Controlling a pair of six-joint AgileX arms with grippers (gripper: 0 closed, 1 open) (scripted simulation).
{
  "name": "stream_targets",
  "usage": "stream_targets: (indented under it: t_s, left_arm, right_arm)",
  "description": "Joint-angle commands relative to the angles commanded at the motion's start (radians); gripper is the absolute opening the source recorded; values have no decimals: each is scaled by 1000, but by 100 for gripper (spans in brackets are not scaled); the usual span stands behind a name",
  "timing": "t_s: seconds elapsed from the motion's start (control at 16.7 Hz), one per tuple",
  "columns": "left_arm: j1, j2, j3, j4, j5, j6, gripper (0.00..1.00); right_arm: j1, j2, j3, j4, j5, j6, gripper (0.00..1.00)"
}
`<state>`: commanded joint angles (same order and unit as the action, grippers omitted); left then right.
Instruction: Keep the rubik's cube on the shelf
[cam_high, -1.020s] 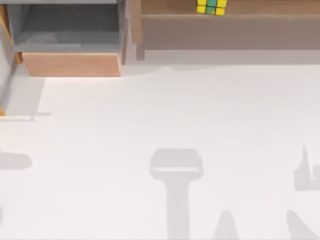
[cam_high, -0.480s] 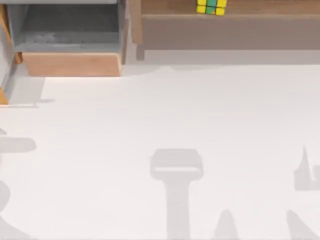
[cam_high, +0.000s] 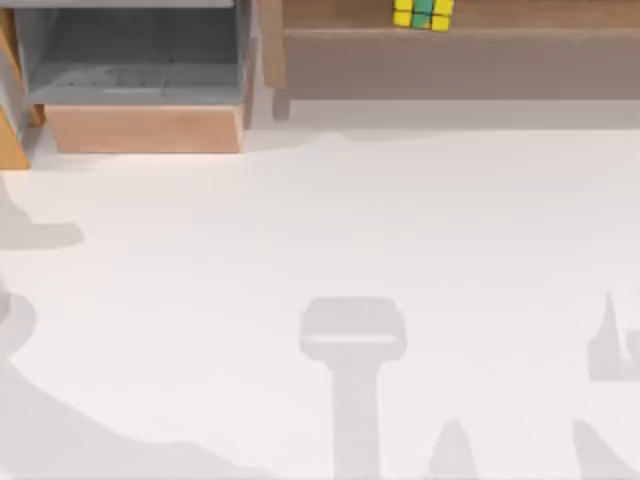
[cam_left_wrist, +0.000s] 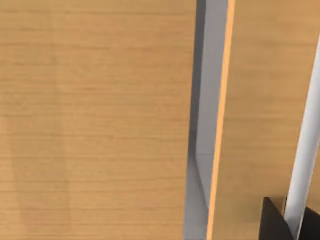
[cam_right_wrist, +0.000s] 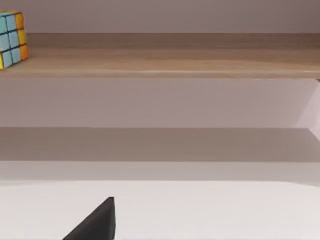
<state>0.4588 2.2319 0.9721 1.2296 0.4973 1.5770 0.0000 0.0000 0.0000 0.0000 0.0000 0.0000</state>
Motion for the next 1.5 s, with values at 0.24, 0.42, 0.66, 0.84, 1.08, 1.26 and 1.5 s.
stream_targets:
  t_s: [0.24,0.42,0.66,0.84,1.08,1.26,1.5]
  left_arm:
    - [3,0,1,-6,-1,-2,0]
    - [-8,27,43,-29,-10,0,0]
    - [-44,98,211,-109,-48,0,0]
    - [-65,129,281,-153,-67,-5,0]
    - [-66,130,284,-156,-68,-6,0]
    - [-66,130,284,-156,-68,-6,23]
    - [-66,130,284,-156,-68,-6,53]
  right_arm:
    - [0,0,0,0,0,0,100]
    - [0,0,0,0,0,0,100]
    - [0,0,0,0,0,0,100]
    - [0,0,0,0,0,0,100]
    - [0,0,0,0,0,0,100]
    - [0,0,0,0,0,0,100]
    - [0,0,0,0,0,0,100]
